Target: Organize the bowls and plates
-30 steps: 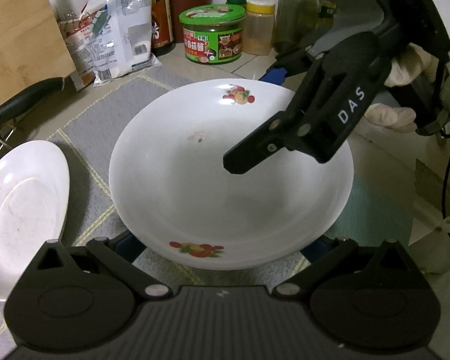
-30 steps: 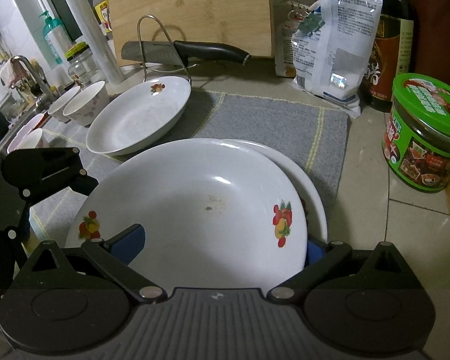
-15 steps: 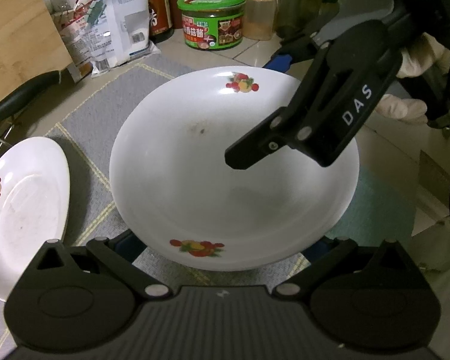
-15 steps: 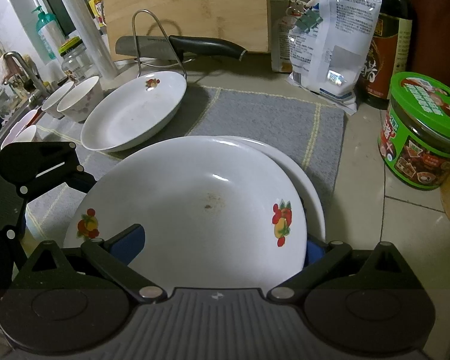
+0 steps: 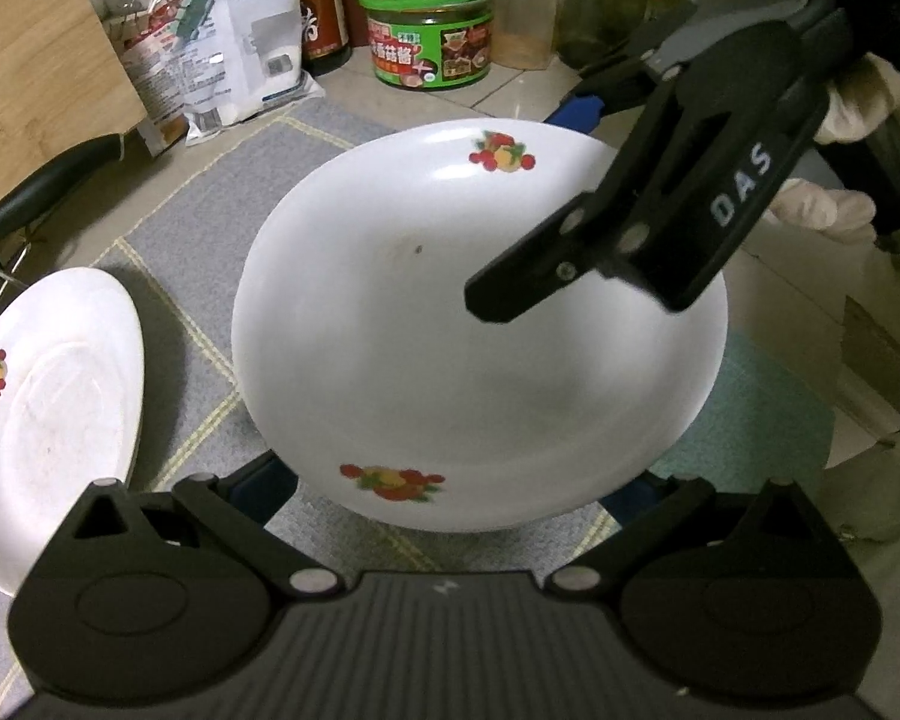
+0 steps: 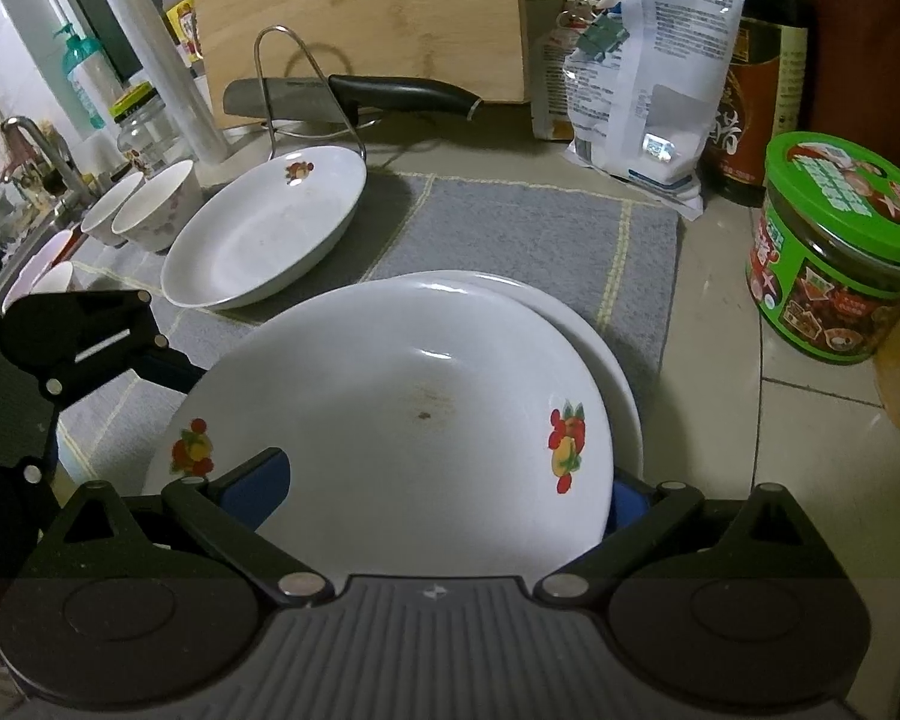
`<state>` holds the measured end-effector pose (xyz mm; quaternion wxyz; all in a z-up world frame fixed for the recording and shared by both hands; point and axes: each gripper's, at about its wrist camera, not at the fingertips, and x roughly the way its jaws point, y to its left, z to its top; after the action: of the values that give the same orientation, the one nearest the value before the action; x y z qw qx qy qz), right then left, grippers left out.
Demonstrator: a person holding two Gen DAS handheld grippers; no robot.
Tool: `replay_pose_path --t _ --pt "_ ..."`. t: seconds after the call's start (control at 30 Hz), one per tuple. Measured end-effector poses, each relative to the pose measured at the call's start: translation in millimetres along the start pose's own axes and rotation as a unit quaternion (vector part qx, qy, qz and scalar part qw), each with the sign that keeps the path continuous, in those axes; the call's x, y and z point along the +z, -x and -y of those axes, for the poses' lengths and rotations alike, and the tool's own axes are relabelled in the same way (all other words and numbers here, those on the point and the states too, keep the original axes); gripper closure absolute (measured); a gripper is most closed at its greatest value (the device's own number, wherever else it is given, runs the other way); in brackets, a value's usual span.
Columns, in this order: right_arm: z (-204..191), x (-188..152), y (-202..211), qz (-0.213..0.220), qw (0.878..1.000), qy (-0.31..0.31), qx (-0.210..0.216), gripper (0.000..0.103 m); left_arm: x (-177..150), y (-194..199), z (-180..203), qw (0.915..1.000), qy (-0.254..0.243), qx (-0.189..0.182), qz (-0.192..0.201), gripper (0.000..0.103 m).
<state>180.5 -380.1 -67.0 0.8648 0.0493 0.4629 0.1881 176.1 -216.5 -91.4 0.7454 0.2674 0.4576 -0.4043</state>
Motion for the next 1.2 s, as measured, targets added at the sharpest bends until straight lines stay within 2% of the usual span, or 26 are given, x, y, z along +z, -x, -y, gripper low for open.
replay_pose_path --t 0.53,1.2 --pt "-3 -4 12 0.008 1.0 0.004 -0.014 0.0 -3 1 3 1.0 0.002 0.0 0.007 0.001" --pt "-16 -3 12 -0.009 0.998 0.037 -0.054 0.0 -8 5 3 0.9994 0.015 0.008 0.029 0.001"
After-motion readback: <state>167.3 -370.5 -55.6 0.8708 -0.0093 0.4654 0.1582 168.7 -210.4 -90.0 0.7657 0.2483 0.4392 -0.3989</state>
